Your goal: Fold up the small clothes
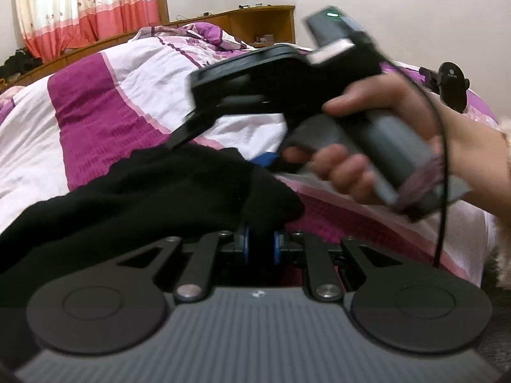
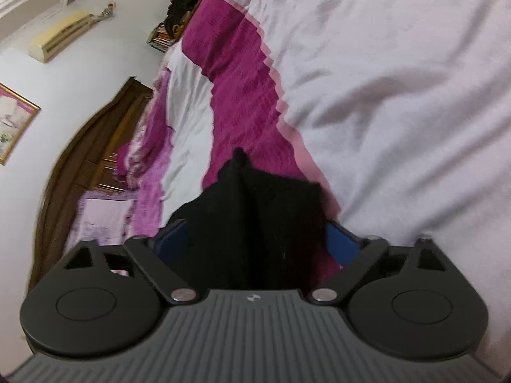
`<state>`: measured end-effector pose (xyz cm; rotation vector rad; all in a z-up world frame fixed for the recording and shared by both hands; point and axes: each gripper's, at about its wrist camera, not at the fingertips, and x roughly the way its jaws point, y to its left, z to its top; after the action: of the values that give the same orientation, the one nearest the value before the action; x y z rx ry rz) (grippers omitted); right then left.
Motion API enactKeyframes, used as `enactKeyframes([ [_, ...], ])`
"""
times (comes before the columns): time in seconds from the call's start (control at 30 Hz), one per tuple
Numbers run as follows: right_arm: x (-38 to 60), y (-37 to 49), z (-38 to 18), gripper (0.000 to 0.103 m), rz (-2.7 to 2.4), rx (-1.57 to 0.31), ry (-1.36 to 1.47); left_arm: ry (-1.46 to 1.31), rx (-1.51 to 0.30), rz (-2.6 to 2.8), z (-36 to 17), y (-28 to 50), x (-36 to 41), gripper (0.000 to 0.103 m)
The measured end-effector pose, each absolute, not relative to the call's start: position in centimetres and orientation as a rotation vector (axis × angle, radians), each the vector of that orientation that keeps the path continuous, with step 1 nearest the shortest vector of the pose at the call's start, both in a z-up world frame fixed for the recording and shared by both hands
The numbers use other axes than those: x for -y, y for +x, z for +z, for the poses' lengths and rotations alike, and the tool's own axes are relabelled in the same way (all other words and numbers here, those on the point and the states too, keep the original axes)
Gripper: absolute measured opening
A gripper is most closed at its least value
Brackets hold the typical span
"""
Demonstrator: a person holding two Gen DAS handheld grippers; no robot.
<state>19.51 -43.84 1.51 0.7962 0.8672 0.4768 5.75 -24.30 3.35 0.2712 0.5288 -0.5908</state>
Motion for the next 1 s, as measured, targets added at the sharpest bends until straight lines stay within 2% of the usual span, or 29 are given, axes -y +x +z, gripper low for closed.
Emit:
enactKeyframes([
  [0.1, 41.4, 21.3, 1.7, 0.077, 0.520, -0.875, 0.677, 0.211, -0.566, -0.606, 3.5, 6.7, 23.6, 0.016],
  [0.13, 40.7, 21.6, 1.6, 0.064, 0.539, -0.882, 0.626, 0.183, -0.580, -0.611, 3.6, 7.0, 23.3, 0.016],
  [0.17, 40.1, 22.0, 1.3, 0.046, 0.537, -0.888, 0.594, 0.162, -0.590, -0.614, 3.7, 7.3, 23.1, 0.016],
  [0.23, 40.4, 22.4, 0.7, 0.023, 0.519, -0.889, 0.629, 0.120, -0.610, -0.615, 4.0, 7.8, 22.7, 0.016],
  [0.27, 40.6, 22.3, 0.5, 0.018, 0.518, -0.887, 0.661, 0.093, -0.623, -0.611, 4.3, 7.9, 22.5, 0.016],
  [0.6, 39.0, 21.1, 4.6, 0.015, 0.510, -0.784, 0.623, 0.078, -0.514, -0.591, 8.5, 6.4, 19.8, 0.016],
  [1.0, 31.0, 20.5, 11.6, 0.014, 0.517, -0.690, 0.489, 0.005, -0.441, -0.539, 12.1, 5.1, 12.4, 0.016],
])
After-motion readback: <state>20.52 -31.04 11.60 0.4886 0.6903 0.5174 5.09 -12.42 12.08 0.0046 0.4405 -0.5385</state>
